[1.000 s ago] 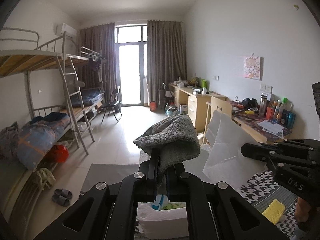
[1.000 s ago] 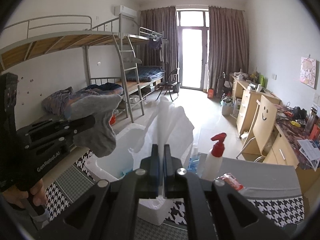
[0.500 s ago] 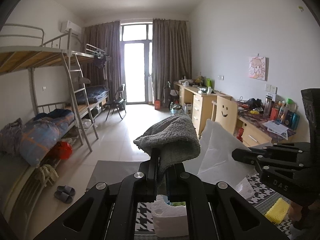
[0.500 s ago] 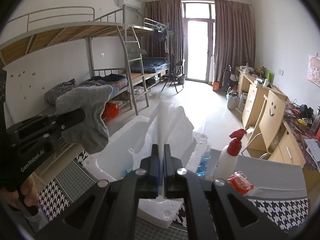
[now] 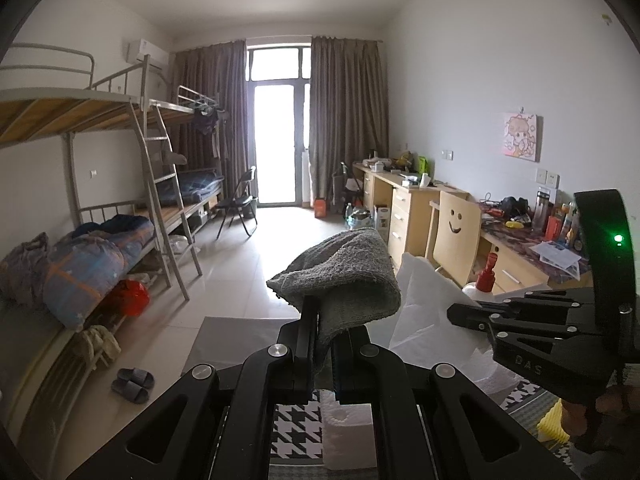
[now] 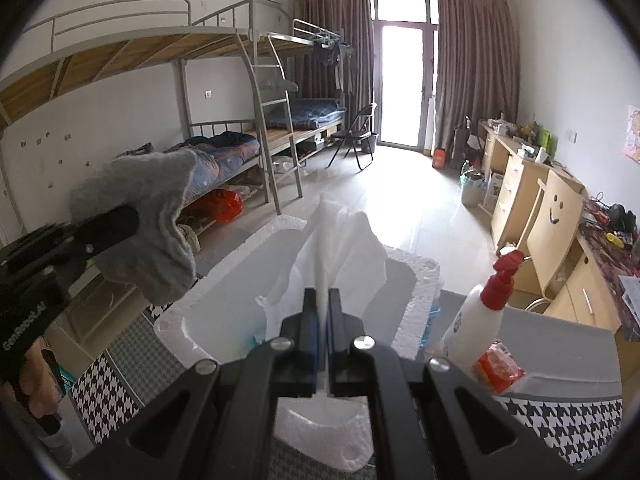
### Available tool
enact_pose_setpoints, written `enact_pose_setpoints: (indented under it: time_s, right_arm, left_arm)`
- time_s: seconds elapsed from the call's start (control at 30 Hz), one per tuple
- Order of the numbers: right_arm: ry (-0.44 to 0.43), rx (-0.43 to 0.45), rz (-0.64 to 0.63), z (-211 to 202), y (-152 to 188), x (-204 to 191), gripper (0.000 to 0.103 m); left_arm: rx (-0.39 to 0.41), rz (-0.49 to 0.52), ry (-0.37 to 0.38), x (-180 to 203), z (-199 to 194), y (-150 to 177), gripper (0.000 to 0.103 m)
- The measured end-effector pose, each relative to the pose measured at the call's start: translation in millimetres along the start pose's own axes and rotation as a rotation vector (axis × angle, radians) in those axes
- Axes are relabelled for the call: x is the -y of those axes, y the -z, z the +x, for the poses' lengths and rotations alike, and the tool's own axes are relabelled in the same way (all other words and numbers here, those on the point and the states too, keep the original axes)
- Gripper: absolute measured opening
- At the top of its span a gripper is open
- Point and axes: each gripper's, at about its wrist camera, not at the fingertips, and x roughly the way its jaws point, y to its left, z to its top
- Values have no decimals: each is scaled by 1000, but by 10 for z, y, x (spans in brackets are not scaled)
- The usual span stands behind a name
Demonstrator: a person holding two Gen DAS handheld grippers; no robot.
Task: Organize soft objects
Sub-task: 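Lower both held items over the foam box opening, then open the right tool to drop the paper towel into the foam box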
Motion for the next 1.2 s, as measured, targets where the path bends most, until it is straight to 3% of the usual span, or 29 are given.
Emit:
enact_pose_setpoints:
  time_s: [0.4, 0.47, 0.57, 0.63, 0.97, 1.03, 1.2]
  right_arm:
    - [-10, -70, -1, 209, 41, -22, 7]
    - [-12, -81, 1, 233, 44, -10, 15]
    - [-11, -98, -1, 253, 65, -23, 46]
    - [-16, -91, 5, 225, 70, -27, 59]
    - [5, -36, 2, 31, 54, -9, 79]
    - [14, -19, 7, 2, 45, -12, 87]
    - [10, 7, 27, -100, 42, 71, 91]
  left_arm:
    - [-12, -8, -1, -38, 30, 9, 6]
    - [-14, -7, -3, -39, 39, 10, 6]
    - [-15, -6, 2, -39, 46, 12, 6]
    - [-18, -4, 4, -34, 49, 13, 6]
    - [-25, 2, 15, 8, 65, 7, 6]
    - [-24, 5, 16, 11, 69, 5, 6]
    - [-27, 10, 29, 40, 82, -3, 6]
